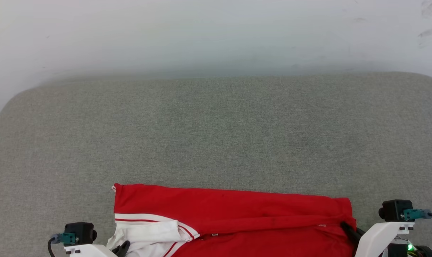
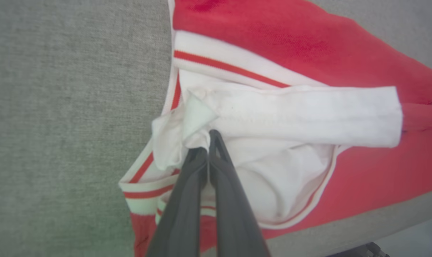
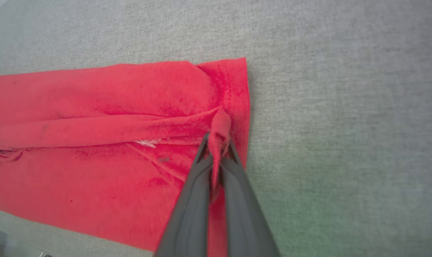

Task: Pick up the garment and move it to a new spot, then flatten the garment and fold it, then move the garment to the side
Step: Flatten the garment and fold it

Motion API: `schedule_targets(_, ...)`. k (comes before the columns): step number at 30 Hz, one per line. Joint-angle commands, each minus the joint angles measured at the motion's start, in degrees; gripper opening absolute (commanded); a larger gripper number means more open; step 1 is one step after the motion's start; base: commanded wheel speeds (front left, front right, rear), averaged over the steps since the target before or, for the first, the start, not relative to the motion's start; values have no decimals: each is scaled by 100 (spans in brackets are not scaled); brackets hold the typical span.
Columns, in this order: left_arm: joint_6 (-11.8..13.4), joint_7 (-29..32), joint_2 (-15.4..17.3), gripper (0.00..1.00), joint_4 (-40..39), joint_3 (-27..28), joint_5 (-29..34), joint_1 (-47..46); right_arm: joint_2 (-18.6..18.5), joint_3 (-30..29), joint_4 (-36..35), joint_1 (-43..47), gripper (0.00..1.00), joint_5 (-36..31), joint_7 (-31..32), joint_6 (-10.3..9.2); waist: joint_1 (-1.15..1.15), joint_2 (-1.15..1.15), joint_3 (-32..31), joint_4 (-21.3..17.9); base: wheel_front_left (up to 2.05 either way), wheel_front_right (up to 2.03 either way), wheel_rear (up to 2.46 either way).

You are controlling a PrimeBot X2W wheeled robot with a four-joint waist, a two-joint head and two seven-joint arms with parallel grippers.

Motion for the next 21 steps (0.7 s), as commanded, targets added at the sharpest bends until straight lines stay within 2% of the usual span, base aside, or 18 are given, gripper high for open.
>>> schedule_targets(1,-56,-9,-62,0,96,-31,-21,-5,37,8,62,8,0,13,-95,-7,1,0,9,-11,0,0,0)
schedule_targets(2,-78,-12,-114,0,142,-66,-9,-38,50,19,121,-17,11,15,-129,-7,1,0,9,-17,0,0,0)
schedule_targets(3,-85,-41,-150,26,198,-72,-7,-80,62,40,168,-32,34,5,-168,-7,1,0,7,-23,0,0,0)
schedule_targets(4,-97,-68,-181,73,264,-72,-8,-117,75,39,199,-52,100,8,-225,-7,1,0,2,-28,0,0,0)
schedule_targets(5,-127,-105,-203,100,315,-87,21,-137,85,97,217,-65,100,29,-260,-7,1,0,-7,-34,0,0,0)
schedule_targets(7,-163,-267,-281,100,372,-36,26,-217,86,121,156,-106,100,75,-462,-6,1,0,-27,-46,0,0,0)
schedule_targets(13,-27,-796,-216,100,197,103,285,-312,27,8,-175,-44,100,46,-828,-6,1,0,-149,-74,0,0,0)
schedule_targets(17,146,-1201,-208,100,-85,216,478,-317,-66,-222,-483,115,100,42,-655,-6,1,0,-193,-57,0,0,0)
schedule_targets(21,396,-1748,-224,100,-405,338,776,-337,-248,-565,-739,234,100,42,-126,-6,1,0,-203,-14,0,0,0)
